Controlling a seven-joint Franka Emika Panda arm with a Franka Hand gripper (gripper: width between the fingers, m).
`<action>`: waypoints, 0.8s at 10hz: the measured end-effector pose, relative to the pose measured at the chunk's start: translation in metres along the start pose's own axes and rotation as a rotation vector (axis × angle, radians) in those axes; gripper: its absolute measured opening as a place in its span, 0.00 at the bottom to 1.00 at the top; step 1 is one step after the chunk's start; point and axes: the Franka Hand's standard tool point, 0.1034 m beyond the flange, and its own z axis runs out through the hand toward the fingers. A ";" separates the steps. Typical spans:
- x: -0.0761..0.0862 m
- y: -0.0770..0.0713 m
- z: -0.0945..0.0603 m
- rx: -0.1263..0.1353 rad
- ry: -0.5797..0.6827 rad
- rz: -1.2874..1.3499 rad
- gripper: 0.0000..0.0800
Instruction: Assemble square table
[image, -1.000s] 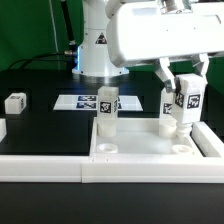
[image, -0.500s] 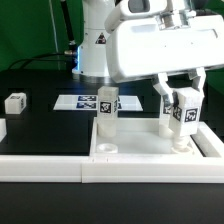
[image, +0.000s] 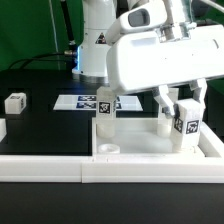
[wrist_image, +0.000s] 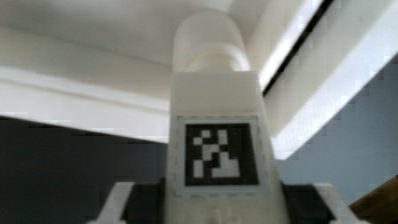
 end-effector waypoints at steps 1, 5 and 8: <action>0.001 -0.002 0.001 -0.004 0.019 -0.001 0.36; 0.007 -0.024 0.007 -0.058 0.114 0.053 0.36; 0.007 -0.022 0.007 -0.061 0.113 0.047 0.47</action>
Offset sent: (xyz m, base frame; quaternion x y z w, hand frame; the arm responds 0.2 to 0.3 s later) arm -0.0118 0.0154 -0.0359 -0.1023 -0.0102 0.0332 0.9941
